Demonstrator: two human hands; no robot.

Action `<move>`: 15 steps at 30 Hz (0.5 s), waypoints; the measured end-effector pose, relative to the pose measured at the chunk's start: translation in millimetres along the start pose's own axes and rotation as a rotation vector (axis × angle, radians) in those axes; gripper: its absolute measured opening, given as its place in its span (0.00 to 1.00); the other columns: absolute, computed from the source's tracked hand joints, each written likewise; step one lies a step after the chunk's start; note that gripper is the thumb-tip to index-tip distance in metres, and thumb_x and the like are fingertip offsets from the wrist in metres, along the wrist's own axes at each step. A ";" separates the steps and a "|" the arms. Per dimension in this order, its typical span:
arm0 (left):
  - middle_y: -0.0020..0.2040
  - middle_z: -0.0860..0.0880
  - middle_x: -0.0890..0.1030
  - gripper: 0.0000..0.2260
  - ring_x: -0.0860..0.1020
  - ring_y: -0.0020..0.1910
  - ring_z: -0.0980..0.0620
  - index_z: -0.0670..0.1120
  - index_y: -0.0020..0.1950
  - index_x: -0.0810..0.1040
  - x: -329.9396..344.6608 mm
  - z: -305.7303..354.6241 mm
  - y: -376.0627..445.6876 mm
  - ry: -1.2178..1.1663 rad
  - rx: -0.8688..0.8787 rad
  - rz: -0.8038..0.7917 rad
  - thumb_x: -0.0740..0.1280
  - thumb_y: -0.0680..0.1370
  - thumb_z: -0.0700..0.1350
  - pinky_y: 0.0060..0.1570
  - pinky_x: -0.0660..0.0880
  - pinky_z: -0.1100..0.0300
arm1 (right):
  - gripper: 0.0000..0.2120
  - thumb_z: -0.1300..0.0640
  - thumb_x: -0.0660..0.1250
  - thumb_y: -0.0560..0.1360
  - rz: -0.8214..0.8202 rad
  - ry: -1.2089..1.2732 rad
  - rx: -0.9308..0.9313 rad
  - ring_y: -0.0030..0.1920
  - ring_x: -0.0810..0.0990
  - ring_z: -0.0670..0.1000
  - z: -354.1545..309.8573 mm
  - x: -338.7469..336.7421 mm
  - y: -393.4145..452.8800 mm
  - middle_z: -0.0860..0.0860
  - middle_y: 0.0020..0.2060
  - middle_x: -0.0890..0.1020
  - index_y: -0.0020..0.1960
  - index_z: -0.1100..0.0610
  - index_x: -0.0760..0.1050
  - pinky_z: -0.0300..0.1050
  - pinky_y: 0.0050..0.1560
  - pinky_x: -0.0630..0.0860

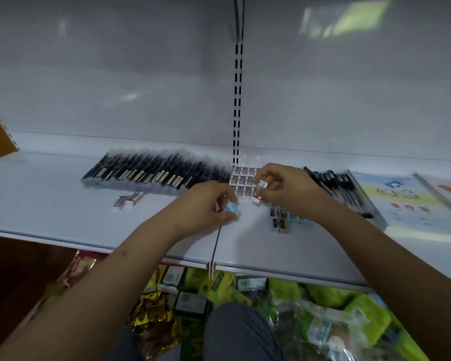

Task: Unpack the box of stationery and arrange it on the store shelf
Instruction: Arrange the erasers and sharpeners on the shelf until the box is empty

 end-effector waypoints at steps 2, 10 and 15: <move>0.48 0.57 0.76 0.20 0.75 0.39 0.59 0.54 0.62 0.76 4.2 -2.4 -4.0 -0.016 -0.031 -0.045 0.75 0.73 0.54 0.37 0.71 0.67 | 0.06 0.56 0.70 0.75 -0.046 -0.038 -0.014 0.39 0.81 0.40 -1.4 7.4 1.6 0.45 0.41 0.82 0.51 0.47 0.80 0.36 0.40 0.77; 0.41 0.56 0.78 0.13 0.75 0.37 0.60 0.53 0.57 0.78 1.2 -11.7 -16.2 -0.041 -0.045 -0.078 0.72 0.75 0.53 0.34 0.71 0.72 | 0.12 0.54 0.68 0.76 -0.148 -0.389 -0.324 0.53 0.74 0.44 -3.0 27.8 7.8 0.46 0.53 0.79 0.59 0.51 0.80 0.40 0.57 0.69; 0.38 0.54 0.78 0.09 0.74 0.35 0.59 0.56 0.54 0.79 -3.0 -19.0 -23.2 -0.082 -0.035 0.003 0.73 0.75 0.51 0.32 0.69 0.70 | 0.14 0.51 0.68 0.77 -0.274 -0.475 -0.382 0.50 0.74 0.45 -14.4 41.2 16.0 0.47 0.52 0.81 0.61 0.52 0.80 0.42 0.54 0.70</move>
Point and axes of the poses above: each hand's wrist, its own y-axis towards the middle knuckle, its own x-axis out of the palm, z = x × y, the point moved 2 cm from there along y, towards the middle knuckle
